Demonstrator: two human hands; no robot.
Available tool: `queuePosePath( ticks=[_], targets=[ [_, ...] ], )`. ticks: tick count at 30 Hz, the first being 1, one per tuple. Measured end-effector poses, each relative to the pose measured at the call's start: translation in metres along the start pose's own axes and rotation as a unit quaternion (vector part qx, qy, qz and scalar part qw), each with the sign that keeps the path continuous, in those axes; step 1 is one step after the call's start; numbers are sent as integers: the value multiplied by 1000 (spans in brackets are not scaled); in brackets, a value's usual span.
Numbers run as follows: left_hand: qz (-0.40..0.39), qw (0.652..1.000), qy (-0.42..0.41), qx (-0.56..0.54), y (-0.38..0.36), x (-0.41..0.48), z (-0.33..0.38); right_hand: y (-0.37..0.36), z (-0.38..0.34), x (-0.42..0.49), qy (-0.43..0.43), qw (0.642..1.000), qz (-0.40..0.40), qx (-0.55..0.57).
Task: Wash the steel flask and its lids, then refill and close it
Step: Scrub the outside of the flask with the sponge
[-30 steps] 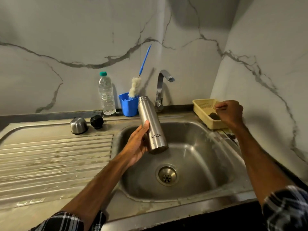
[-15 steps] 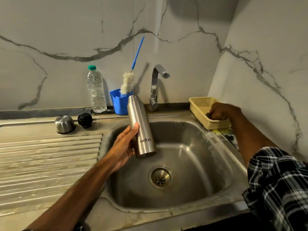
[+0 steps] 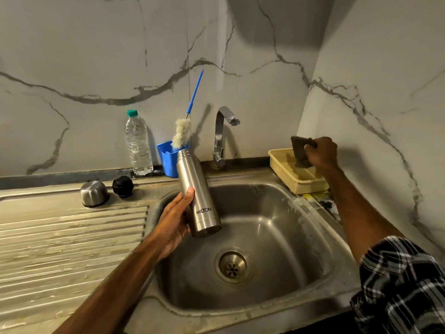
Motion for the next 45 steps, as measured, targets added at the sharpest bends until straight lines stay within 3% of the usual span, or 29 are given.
queuePosePath(
  ticks=[4,7,10,12,20,25,27,29,32,35,39,43,45],
  targets=[
    [5,1000,4,-22,-1,-5,5,19,-36,-22,-37,969,-6,242],
    [7,999,11,-30,-1,-9,7,20,-54,-64,-134,883,-76,443],
    [-7,1000,13,-28,0,-14,9,11,-61,-117,-201,789,-169,555],
    [-17,1000,9,-19,1,-19,10,-1,-59,-149,-214,769,-221,560],
    [-13,999,42,13,0,-29,9,-50,-49,-229,-190,830,-272,448],
    [-40,996,77,20,3,-26,5,-61,-53,-252,-186,860,-246,407],
    [-54,995,83,12,5,-25,4,-57,-56,-261,-105,905,-216,351],
    [-57,995,83,2,6,-24,3,-52,-59,-275,38,935,-206,286],
    [-44,996,76,-15,10,-19,1,-49,-56,-300,190,930,-223,220],
    [-40,996,72,-33,13,-14,1,-45,-53,-315,248,920,-254,168],
    [-36,997,64,-19,14,-16,3,-45,-50,-324,359,868,-326,101],
    [-42,997,59,-4,11,-19,2,-49,-49,-304,302,904,-267,143],
    [-37,998,58,-5,15,-17,0,-52,-52,-310,314,898,-280,125]
  ],
)
Point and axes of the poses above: each hand's wrist, its own x-axis towards the middle knuckle, its own y-axis out of the back of the hand, z = x × y, the point moved 1 cm from there along x, towards the middle knuckle, and after that the axes turned 10 degrees about x, right-handed, at the moved point
